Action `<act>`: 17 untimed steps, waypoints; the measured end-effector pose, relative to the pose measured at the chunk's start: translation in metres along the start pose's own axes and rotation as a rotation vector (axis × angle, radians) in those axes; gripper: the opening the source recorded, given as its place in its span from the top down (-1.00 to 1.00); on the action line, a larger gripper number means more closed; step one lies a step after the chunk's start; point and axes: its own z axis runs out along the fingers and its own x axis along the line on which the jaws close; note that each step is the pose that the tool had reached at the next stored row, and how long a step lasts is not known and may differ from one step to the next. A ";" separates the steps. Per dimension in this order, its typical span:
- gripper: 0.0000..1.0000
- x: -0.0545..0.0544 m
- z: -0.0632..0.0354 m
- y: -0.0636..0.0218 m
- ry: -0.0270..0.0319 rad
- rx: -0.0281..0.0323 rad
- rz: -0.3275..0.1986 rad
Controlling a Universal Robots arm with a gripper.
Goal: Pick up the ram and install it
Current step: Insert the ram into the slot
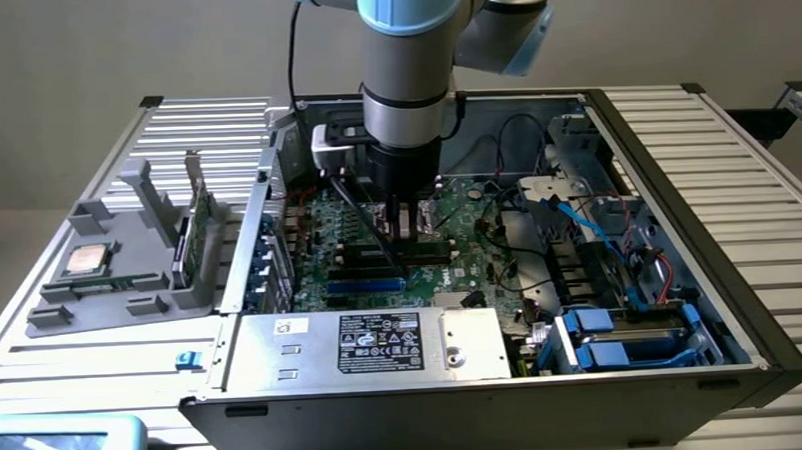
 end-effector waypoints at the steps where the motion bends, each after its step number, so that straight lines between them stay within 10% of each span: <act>1: 0.77 0.000 -0.0001 -0.0001 -0.0004 -0.0001 0.000; 17: 0.77 0.001 -0.0004 0.0005 -0.0037 0.0030 0.000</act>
